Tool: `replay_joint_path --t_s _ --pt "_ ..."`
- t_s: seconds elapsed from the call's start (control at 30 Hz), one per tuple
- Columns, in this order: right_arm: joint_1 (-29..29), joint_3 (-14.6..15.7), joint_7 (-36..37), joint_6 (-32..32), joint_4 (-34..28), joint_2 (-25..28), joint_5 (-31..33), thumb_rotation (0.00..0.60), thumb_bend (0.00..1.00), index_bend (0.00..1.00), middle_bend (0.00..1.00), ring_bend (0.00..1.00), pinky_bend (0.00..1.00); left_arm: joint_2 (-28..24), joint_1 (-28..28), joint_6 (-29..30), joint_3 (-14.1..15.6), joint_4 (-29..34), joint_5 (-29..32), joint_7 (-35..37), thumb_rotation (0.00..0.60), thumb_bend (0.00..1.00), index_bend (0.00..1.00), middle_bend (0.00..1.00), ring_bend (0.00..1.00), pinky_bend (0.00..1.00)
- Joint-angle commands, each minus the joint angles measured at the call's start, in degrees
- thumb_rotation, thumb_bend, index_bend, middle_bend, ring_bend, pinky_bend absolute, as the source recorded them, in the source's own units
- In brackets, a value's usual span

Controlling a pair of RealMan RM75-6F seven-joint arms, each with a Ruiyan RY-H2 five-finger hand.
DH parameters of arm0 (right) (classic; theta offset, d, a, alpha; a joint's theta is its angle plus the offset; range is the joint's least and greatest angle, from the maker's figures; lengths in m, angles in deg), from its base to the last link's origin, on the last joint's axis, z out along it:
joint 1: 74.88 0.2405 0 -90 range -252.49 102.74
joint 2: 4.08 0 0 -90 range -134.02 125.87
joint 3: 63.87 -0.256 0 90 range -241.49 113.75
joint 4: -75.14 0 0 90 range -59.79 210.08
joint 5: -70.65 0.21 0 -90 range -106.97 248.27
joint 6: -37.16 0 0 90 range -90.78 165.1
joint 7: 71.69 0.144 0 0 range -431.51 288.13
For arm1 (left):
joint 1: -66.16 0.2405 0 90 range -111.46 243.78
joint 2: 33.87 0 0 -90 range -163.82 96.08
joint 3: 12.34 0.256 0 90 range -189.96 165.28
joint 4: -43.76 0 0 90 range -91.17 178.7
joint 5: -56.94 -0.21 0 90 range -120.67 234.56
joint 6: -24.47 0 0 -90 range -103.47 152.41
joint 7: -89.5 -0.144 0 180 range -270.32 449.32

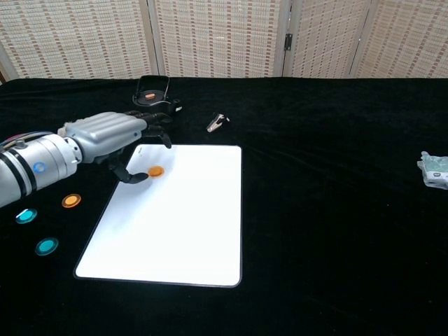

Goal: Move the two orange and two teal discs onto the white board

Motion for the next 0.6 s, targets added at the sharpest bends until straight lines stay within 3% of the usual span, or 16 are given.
replay_joint_path --t_s 0.03,0.33,0.6 --pt "0.07 0.02 -0.03 -0.01 0.03 -0.05 -0.20 0.600 0.51 0.00 0.00 0.05 0.00 -2.63 1.83 2.65 1.24 2.56 -1.09 -0.14 0.600 0.38 0.38 0.00 0.00 0.00" --pt "0.56 0.13 -0.31 -0.46 -0.04 -0.33 -0.96 0.600 0.51 0.00 0.00 0.05 0.00 -9.90 7.86 8.02 6.66 8.29 -4.35 2.02 0.600 0.39 0.42 0.00 0.00 0.00" --pt "1.33 0.06 -0.87 -1.10 -0.54 -0.37 -1.59 0.600 0.51 0.00 0.00 0.05 0.00 -11.11 11.62 10.46 9.66 8.48 -5.64 3.02 0.600 0.39 0.42 0.00 0.00 0.00"
